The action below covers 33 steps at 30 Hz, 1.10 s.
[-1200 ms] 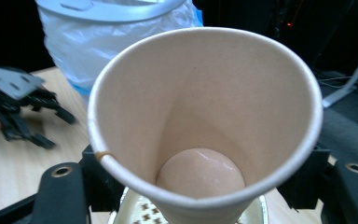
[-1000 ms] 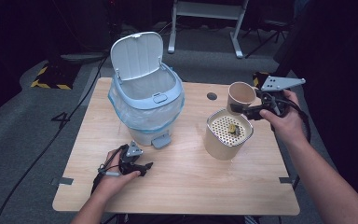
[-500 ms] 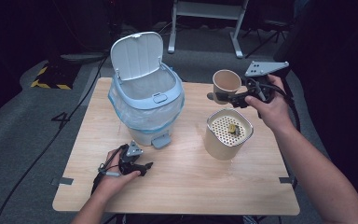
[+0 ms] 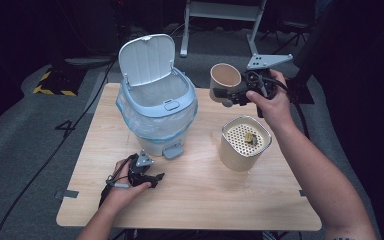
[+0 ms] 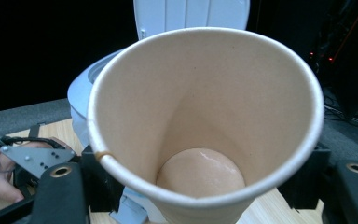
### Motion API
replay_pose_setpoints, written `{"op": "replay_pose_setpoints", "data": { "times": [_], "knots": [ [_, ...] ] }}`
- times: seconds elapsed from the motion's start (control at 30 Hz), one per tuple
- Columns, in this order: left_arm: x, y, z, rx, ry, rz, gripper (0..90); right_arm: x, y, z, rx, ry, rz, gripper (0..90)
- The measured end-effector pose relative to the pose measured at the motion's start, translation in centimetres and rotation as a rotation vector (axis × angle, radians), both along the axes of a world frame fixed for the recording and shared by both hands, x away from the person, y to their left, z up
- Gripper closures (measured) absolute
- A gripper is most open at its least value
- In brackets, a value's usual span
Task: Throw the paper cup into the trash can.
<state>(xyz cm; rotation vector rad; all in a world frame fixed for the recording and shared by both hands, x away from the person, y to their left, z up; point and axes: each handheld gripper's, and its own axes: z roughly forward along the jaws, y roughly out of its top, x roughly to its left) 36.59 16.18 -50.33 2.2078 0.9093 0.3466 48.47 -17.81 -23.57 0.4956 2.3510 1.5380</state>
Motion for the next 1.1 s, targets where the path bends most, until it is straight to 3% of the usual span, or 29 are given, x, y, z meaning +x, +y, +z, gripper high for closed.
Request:
{"op": "replay_pose_setpoints", "data": {
  "times": [0.8, 1.1],
  "knots": [
    [0.0, 0.0, 0.0, 0.003, -0.004, 0.001, 27.4, 2.3, 8.2, 0.1, -0.006, -0.018, 0.073, 29.6],
    [0.0, 0.0, 0.0, -0.002, 0.0, 0.001, 27.4, 3.3, 10.5, 0.0, 0.014, 0.006, 0.078, 29.6]
  ]
}}
